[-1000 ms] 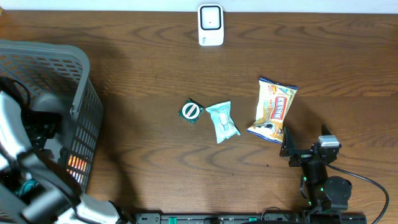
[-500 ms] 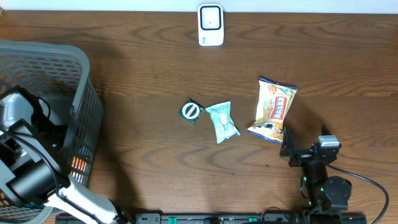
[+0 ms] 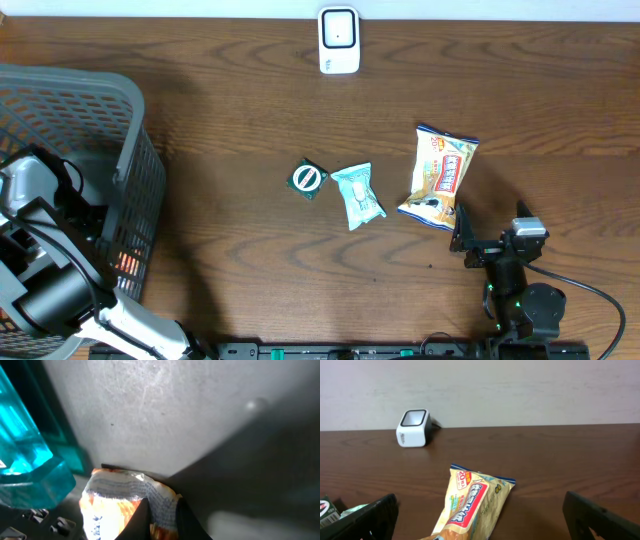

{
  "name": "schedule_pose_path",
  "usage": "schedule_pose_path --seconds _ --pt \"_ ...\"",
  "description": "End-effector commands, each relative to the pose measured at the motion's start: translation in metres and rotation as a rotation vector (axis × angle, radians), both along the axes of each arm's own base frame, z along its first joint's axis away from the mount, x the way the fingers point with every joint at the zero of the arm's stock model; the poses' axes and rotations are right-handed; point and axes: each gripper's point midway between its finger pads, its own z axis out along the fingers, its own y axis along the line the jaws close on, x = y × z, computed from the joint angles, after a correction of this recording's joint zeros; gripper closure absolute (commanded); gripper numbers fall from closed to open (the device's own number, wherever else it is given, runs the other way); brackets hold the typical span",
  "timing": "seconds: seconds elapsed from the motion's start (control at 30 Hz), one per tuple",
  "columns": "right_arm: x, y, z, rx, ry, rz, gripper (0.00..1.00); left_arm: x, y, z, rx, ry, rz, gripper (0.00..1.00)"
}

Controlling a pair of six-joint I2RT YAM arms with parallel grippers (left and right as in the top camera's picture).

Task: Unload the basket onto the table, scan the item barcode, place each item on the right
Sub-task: 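Reach the left gripper into the basket and grasp the orange-white tissue pack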

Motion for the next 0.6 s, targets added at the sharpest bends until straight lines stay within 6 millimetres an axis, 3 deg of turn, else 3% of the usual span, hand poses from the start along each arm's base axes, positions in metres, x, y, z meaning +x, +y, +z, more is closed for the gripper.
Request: schedule_pose_path --seconds 0.0,0.17,0.3,0.47,0.57 --pt "0.0 0.002 -0.001 0.009 0.001 0.005 0.01 0.021 0.014 0.033 0.053 -0.094 0.0 0.93" --pt "0.0 0.002 0.0 0.009 0.001 0.005 0.01 0.047 0.033 0.121 0.217 -0.306 -0.002 0.92" --pt "0.0 0.002 -0.001 0.009 0.001 0.005 0.01 0.05 0.035 0.192 0.366 -0.497 0.026 0.92" --pt "0.0 0.002 -0.001 0.009 0.001 0.005 0.01 0.035 0.007 0.272 0.521 -0.762 0.063 0.92" --pt "0.0 0.002 -0.001 0.009 0.001 0.005 0.01 0.039 -0.033 0.315 0.529 -0.975 -0.038 0.92"
